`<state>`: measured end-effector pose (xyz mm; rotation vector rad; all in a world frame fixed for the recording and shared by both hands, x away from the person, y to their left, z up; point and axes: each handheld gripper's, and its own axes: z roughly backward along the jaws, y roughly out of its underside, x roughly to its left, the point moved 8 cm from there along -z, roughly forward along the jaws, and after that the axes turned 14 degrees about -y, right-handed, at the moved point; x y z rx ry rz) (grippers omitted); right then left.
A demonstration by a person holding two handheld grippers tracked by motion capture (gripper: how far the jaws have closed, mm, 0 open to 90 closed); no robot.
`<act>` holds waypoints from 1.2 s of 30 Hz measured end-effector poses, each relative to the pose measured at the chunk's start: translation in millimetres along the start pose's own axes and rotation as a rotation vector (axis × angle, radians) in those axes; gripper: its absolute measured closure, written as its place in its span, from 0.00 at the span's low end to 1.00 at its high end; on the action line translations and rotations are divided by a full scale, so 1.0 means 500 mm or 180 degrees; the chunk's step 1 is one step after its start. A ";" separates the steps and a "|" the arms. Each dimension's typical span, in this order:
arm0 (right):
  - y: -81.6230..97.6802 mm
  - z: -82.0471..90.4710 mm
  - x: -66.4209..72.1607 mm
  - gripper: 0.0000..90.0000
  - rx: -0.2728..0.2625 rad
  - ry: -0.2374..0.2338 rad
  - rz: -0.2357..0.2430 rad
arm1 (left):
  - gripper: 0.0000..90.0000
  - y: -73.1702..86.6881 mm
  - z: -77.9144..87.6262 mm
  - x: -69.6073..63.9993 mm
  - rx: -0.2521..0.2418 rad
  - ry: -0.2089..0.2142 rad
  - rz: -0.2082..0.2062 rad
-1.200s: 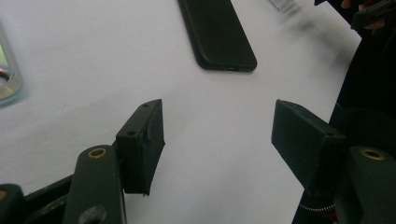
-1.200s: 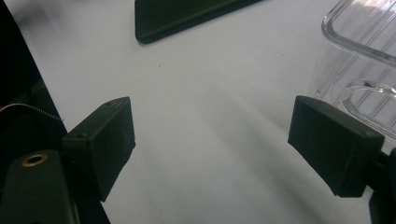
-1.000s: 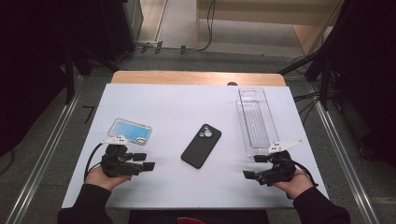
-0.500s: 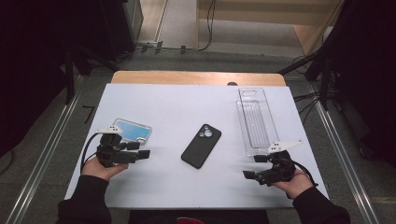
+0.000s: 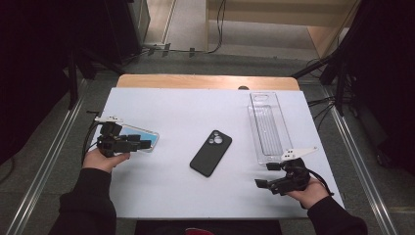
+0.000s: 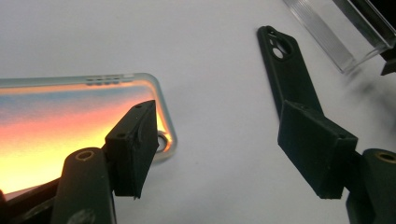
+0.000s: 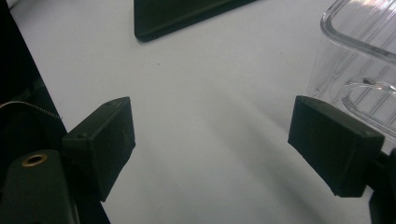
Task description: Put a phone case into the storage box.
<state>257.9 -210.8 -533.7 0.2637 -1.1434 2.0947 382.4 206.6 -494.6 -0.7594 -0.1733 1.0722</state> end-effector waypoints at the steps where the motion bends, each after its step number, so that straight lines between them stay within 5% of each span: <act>1: 0.000 0.000 0.000 0.15 0.0000 0.0000 0.0002 | 0.32 -0.009 0.000 0.014 -0.0025 -0.0109 -0.0061; 4: 0.000 0.000 0.000 0.15 0.0000 -0.0003 0.0005 | 0.33 -0.018 0.000 0.028 -0.0109 -0.0166 -0.0097; 16: 0.001 -0.001 0.000 0.15 0.0017 0.0007 0.0016 | 0.35 -0.038 -0.008 0.124 0.0039 -0.0488 0.0088; 20: 0.001 -0.001 0.000 0.15 0.0020 0.0011 0.0010 | 0.50 -0.030 -0.007 0.149 0.0109 -0.0693 0.0166; 26: 0.001 -0.001 0.000 0.15 0.0019 0.0007 0.0023 | 0.99 -0.009 -0.011 0.173 0.0146 -0.0700 0.0174; 36: 0.002 -0.002 -0.001 0.15 0.0031 0.0004 0.0002 | 1.00 0.022 -0.037 0.214 0.0359 -0.0923 0.0160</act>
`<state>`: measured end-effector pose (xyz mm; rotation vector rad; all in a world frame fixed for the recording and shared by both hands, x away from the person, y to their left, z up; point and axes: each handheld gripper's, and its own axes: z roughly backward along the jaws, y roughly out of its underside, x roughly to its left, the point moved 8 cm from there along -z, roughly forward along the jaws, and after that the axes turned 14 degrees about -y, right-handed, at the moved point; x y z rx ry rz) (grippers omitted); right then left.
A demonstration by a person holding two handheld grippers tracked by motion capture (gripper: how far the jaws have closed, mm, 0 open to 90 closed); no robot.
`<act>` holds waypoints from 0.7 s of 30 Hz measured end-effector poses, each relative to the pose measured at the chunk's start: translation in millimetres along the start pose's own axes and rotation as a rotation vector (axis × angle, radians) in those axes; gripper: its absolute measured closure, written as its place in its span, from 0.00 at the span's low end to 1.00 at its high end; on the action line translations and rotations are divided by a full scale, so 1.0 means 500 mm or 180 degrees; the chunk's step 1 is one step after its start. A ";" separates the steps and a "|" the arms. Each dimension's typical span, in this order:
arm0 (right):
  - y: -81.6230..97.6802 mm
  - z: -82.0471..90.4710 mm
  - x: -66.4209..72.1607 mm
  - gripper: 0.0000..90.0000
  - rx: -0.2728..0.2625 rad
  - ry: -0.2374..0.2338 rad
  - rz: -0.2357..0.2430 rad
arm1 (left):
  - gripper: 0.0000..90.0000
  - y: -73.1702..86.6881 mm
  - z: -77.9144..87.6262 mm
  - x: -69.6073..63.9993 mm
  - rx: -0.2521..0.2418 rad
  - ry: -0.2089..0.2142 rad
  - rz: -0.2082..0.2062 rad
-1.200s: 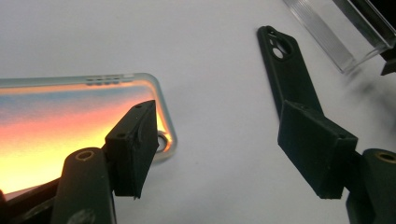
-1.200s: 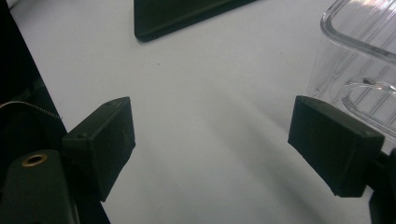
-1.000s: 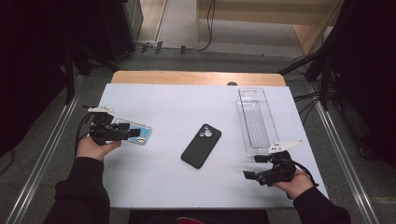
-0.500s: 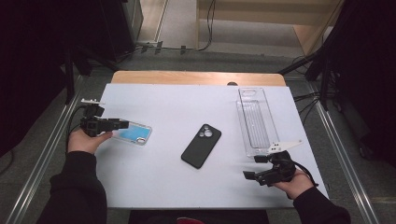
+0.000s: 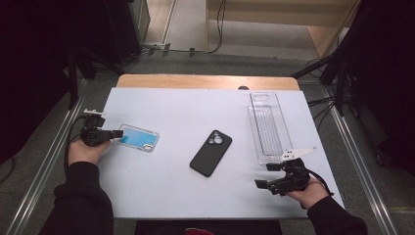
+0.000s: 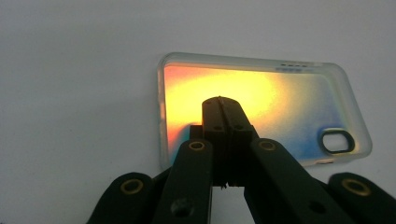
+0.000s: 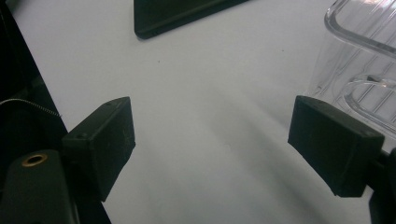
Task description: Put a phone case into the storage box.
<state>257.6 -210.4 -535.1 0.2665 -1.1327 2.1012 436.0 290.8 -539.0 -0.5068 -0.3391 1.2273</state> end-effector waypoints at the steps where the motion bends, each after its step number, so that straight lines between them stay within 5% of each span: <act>1: 0.000 0.000 0.000 0.15 0.0000 0.0000 0.0000 | 1.00 0.000 0.000 0.000 0.0000 0.0000 0.0000; 21: -0.001 0.000 0.001 0.15 0.0001 -0.0009 -0.0004 | 1.00 0.040 0.016 -0.023 0.0128 0.0068 -0.0143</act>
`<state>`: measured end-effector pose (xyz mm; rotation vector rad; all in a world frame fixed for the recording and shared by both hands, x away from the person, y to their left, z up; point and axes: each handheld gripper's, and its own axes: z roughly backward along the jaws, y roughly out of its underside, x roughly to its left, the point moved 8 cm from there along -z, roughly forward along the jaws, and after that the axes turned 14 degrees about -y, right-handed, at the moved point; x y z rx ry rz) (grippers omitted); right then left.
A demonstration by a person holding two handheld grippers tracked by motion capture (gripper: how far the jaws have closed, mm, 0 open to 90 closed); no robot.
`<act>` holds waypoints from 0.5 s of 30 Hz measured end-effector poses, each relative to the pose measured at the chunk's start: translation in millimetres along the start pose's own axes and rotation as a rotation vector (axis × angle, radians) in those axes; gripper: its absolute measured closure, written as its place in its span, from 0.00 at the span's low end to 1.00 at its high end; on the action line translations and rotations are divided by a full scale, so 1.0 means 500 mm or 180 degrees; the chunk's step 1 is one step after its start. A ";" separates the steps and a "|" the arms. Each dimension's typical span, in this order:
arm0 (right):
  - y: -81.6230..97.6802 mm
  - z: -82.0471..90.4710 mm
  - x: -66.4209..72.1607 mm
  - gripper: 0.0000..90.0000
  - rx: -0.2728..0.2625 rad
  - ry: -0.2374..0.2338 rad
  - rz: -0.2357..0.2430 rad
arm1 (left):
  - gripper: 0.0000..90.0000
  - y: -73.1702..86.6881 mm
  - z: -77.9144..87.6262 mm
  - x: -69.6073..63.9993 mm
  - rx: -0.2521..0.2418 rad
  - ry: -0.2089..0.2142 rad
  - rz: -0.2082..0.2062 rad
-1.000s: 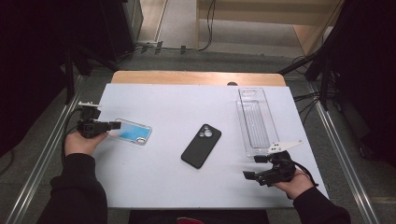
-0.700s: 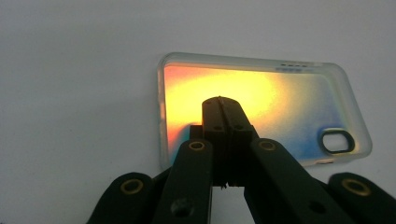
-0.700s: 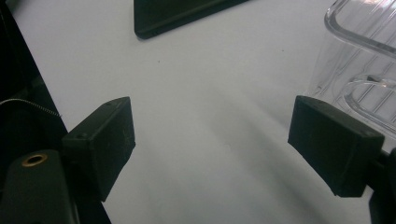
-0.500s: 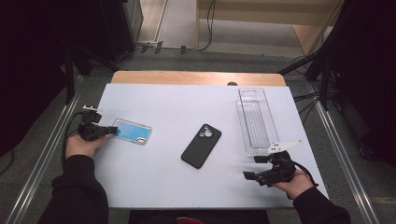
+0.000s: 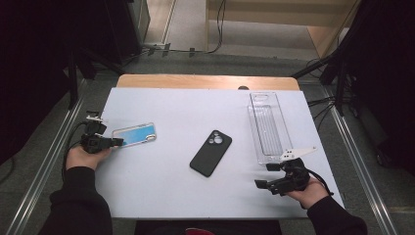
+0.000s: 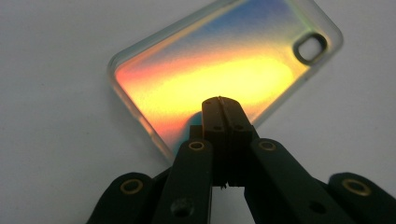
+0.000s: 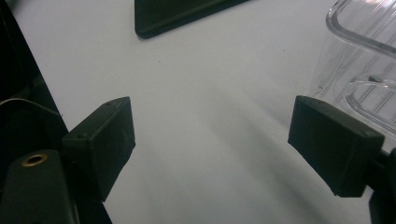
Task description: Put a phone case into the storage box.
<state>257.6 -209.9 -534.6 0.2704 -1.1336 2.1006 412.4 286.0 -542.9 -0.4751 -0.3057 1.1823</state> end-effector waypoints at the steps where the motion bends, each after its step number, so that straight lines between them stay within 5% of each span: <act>1: 0.000 0.000 0.000 0.15 -0.0001 0.0001 -0.0003 | 1.00 0.001 0.000 -0.003 0.0004 0.0007 -0.0004; 15: 0.000 0.000 0.000 0.15 -0.0002 0.0001 0.0000 | 1.00 0.016 0.005 -0.051 0.0083 0.0210 -0.0098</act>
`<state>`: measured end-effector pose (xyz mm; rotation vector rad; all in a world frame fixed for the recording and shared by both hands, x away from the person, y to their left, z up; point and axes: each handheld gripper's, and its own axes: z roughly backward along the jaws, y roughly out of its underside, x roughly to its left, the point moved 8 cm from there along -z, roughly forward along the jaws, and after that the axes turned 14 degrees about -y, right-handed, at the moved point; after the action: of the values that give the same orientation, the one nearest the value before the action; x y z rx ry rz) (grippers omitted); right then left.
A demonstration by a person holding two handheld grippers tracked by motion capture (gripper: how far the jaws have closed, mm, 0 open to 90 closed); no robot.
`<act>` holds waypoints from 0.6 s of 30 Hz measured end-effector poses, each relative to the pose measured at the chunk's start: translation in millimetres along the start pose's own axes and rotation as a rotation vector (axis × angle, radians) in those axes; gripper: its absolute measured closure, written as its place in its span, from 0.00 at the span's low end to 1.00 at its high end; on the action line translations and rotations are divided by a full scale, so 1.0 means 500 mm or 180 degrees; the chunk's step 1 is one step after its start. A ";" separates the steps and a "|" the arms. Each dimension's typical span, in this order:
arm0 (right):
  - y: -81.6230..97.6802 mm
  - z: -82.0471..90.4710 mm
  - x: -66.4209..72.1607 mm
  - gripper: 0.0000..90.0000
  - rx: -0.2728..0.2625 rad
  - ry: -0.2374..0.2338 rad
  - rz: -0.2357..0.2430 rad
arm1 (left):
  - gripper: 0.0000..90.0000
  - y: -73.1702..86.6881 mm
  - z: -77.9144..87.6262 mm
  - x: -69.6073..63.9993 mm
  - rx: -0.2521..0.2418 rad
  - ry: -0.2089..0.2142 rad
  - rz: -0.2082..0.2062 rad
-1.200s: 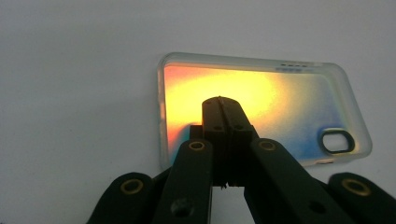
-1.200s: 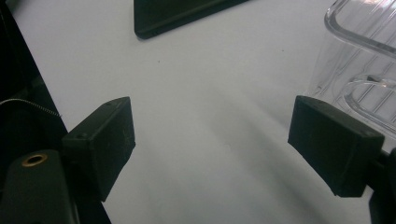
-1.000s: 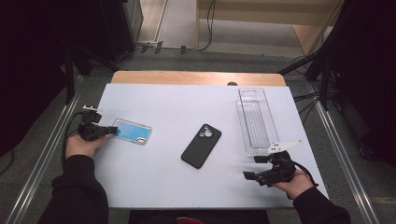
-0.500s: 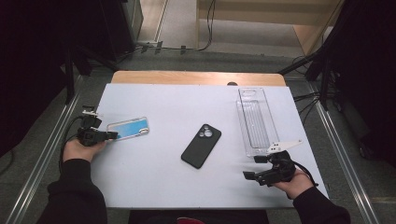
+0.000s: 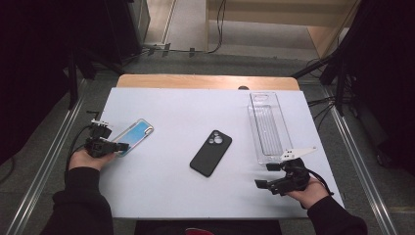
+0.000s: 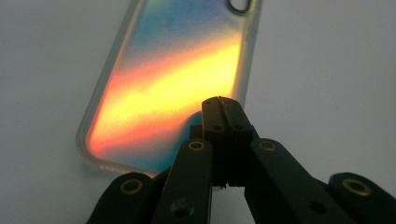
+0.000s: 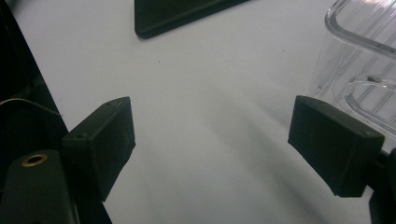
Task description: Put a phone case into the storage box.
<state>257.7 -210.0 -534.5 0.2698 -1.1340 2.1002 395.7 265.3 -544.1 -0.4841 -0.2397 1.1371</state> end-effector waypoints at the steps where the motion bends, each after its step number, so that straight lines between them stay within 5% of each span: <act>1: 0.000 0.000 0.000 0.15 0.0003 -0.0002 0.0003 | 1.00 0.001 0.000 -0.005 0.0009 0.0028 -0.0053; 10: 0.001 0.000 0.000 0.15 0.0009 0.0003 0.0003 | 1.00 0.006 0.001 -0.019 0.0033 0.0077 -0.0092; 16: 0.000 0.000 0.000 0.15 0.0008 0.0001 0.0005 | 0.94 0.011 0.006 -0.014 -0.0030 0.0186 0.0048; 18: 0.000 0.000 0.000 0.15 0.0004 0.0004 0.0012 | 0.89 0.000 0.020 -0.014 -0.0169 0.0298 0.0149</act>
<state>257.6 -210.2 -534.3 0.2671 -1.1332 2.1043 388.6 261.4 -535.2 -0.5911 -0.1781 1.1527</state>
